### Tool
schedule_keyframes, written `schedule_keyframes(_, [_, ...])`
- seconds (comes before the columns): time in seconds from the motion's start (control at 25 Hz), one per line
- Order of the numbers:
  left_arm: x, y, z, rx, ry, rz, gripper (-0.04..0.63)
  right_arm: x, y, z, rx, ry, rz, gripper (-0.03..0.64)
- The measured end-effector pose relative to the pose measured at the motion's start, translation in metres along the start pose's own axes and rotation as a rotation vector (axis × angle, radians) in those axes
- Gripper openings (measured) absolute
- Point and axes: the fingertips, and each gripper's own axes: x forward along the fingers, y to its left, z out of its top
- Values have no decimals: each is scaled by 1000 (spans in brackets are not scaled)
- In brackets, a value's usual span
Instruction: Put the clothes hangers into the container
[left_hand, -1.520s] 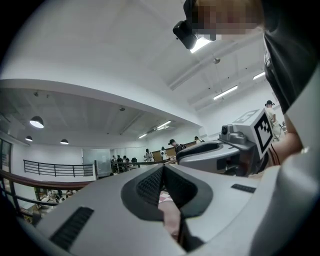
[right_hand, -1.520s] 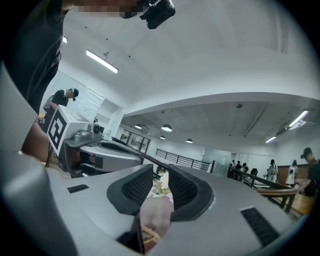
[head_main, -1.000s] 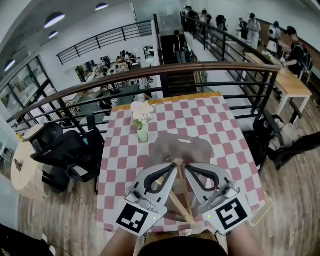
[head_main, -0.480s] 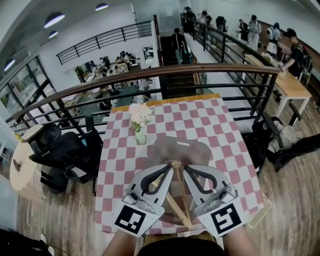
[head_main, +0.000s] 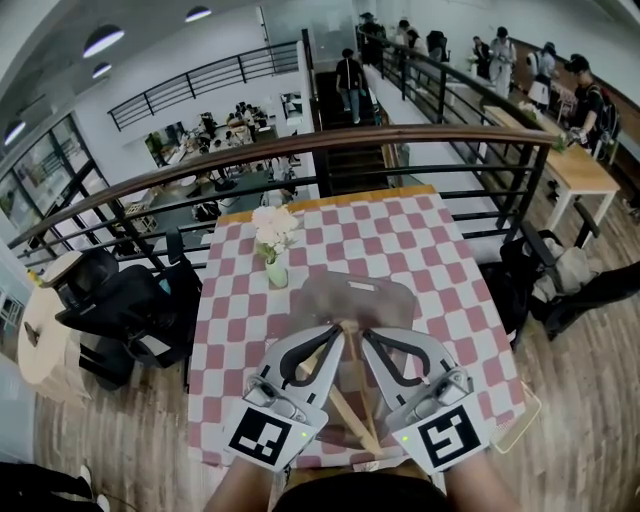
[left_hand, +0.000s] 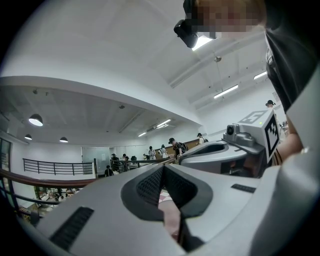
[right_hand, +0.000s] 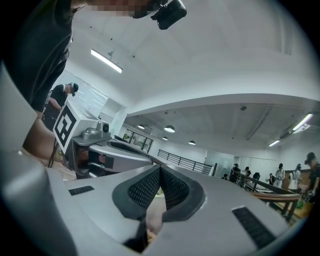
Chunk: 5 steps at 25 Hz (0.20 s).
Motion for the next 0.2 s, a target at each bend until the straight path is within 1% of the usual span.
schedule_keyframes(0.2, [1, -1, 1, -2, -4, 1, 9, -1, 0, -1, -9, 7, 3, 31])
